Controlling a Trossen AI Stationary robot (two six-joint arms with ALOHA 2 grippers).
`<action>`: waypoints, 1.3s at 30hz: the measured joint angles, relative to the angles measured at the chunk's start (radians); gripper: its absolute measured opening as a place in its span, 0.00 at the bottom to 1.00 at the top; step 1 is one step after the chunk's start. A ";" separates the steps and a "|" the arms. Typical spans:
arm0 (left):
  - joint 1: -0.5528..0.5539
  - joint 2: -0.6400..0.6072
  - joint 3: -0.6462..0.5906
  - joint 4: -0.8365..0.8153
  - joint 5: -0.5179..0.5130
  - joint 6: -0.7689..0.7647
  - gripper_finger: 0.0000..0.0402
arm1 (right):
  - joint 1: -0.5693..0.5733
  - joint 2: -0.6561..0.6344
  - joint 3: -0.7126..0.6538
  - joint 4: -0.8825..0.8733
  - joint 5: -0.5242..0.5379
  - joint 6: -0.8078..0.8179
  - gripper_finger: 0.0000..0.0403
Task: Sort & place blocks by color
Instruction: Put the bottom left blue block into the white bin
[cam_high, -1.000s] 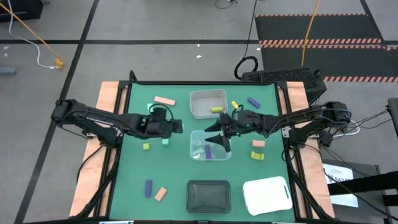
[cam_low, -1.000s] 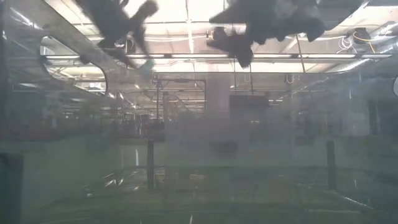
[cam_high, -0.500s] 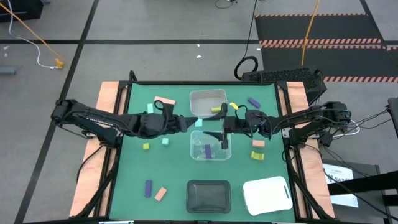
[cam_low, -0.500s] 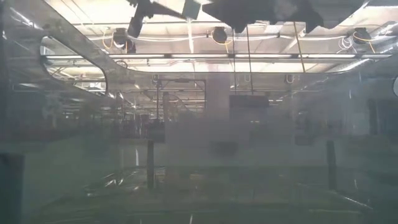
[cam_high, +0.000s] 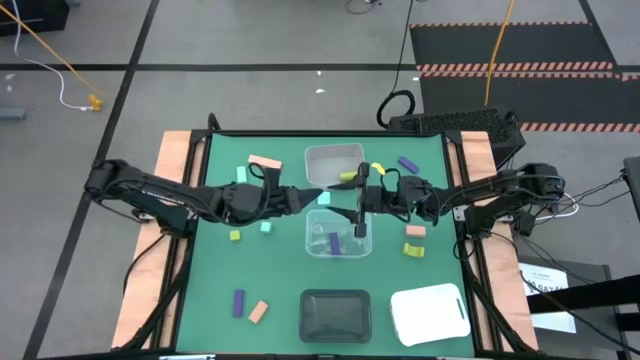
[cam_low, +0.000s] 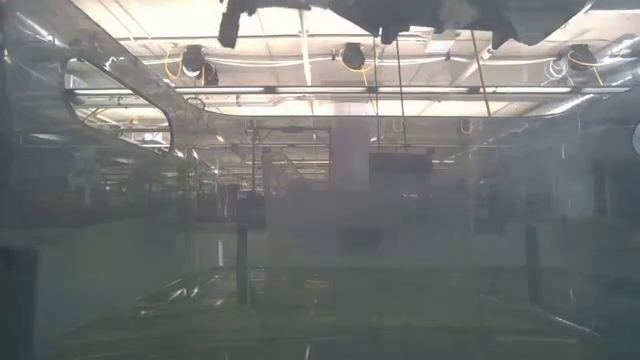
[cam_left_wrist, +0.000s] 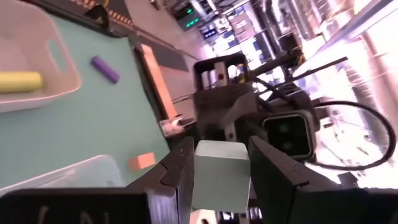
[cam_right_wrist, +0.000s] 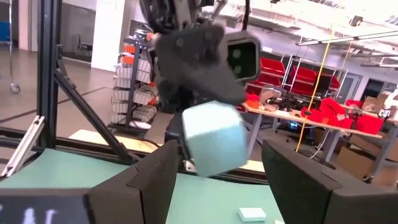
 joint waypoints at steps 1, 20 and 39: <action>0.001 0.004 0.000 0.001 0.000 0.002 0.31 | 0.000 0.000 0.000 -0.003 0.000 -0.002 0.56; 0.000 0.095 -0.001 0.132 0.006 -0.035 0.32 | 0.000 0.000 -0.001 -0.018 0.001 0.053 0.31; -0.009 0.095 -0.001 0.151 0.019 0.080 0.51 | 0.070 -0.212 0.000 -0.597 -0.004 0.536 0.28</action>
